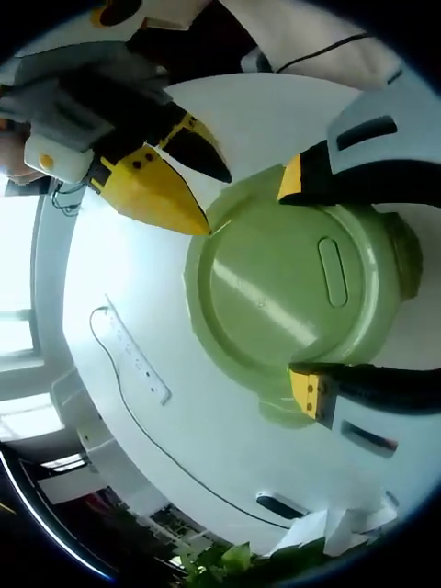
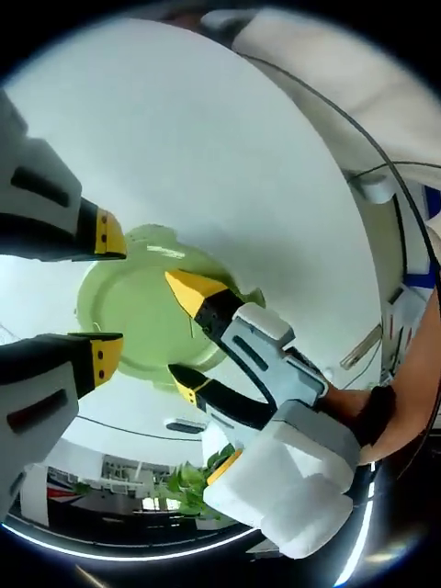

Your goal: Pick up the tomato from the tabletop place it into the food storage container close the lid and lock the latches

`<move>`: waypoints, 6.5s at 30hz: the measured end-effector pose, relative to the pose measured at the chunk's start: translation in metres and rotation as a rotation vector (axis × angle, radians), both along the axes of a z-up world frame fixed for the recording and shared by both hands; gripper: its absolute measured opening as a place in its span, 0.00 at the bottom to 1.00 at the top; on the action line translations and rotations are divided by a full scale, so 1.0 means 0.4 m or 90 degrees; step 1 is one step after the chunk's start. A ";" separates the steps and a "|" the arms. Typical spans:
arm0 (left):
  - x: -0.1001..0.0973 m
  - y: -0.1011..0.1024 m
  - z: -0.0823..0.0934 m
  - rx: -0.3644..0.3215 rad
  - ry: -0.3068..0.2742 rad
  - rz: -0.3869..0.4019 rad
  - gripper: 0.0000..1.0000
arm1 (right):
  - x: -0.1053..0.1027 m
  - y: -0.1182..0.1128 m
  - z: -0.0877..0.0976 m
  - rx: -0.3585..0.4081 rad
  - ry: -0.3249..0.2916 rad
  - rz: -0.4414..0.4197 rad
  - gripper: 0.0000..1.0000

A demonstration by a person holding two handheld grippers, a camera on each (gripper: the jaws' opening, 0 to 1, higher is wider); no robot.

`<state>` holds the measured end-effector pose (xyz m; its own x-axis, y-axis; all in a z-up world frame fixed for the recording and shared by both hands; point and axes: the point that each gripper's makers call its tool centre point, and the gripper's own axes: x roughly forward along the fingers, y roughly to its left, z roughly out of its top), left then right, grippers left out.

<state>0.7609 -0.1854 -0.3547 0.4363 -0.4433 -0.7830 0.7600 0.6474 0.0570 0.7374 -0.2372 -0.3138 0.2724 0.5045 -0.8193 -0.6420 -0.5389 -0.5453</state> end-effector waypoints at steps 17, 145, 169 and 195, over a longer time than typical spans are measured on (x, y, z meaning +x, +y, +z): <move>0.005 0.006 0.002 -0.045 -0.041 0.002 0.62 | 0.127 0.074 0.038 0.023 0.122 -0.040 0.25; -0.027 0.012 -0.002 -0.082 -0.082 -0.004 0.58 | 0.170 0.238 -0.048 -0.226 0.235 0.087 0.20; -0.035 0.010 0.003 -0.064 -0.072 0.010 0.58 | 0.078 0.067 0.101 -0.121 0.178 0.033 0.25; -0.037 0.011 0.005 -0.087 -0.091 0.029 0.57 | -0.002 0.053 0.085 -0.024 0.221 0.050 0.36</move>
<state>0.7461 -0.1812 -0.3525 0.5606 -0.5180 -0.6460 0.7202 0.6901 0.0717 0.7364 -0.2162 -0.2796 -0.0632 0.4804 -0.8748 -0.7415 -0.6093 -0.2810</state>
